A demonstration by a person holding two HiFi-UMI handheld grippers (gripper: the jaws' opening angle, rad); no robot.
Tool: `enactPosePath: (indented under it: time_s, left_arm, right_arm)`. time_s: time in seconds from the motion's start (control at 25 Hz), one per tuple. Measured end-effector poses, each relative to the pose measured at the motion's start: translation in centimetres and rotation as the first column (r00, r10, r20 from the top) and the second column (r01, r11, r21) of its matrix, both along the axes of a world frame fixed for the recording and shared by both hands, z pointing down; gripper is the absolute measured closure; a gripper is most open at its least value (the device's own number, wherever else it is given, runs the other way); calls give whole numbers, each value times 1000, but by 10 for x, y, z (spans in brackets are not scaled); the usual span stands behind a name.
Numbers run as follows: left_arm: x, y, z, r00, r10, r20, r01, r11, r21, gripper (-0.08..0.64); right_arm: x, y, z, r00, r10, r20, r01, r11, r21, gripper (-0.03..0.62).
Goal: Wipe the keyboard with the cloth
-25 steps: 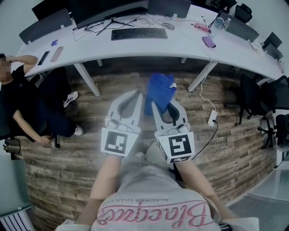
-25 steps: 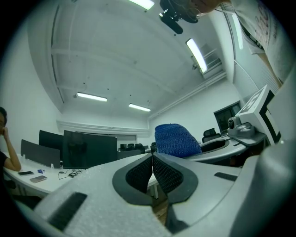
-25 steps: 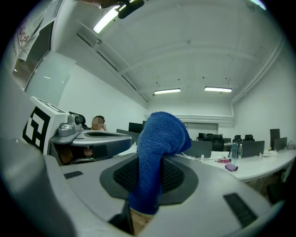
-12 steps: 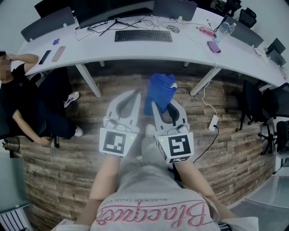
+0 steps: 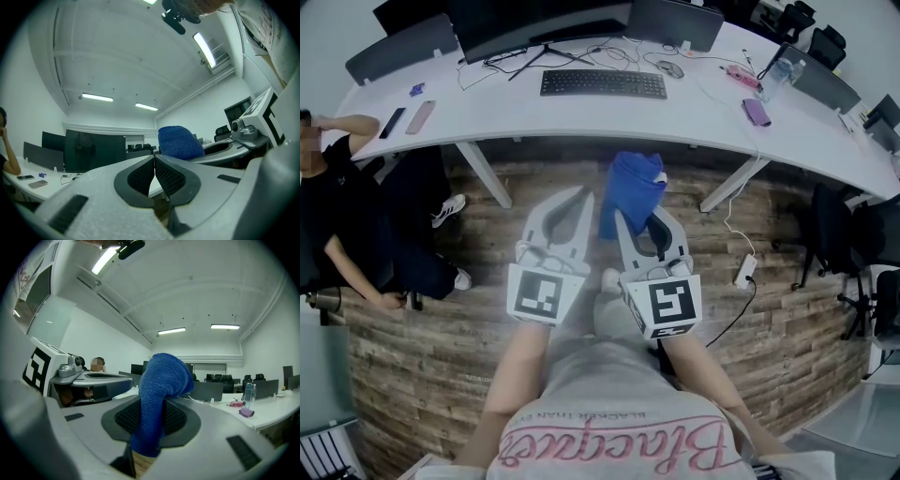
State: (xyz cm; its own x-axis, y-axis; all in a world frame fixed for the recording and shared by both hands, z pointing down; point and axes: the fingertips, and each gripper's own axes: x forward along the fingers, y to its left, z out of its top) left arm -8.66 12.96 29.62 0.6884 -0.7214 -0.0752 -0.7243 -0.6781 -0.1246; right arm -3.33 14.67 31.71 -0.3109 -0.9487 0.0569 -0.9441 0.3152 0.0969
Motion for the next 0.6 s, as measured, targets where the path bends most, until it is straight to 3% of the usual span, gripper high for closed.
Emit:
enactPosePath:
  time_s: [0.6]
  left_arm:
    - [61,-148,3,997,-72,11,72,997,-35,554]
  right_arm:
    - [64,-151,1,998,-55,43,56,998,-17,501]
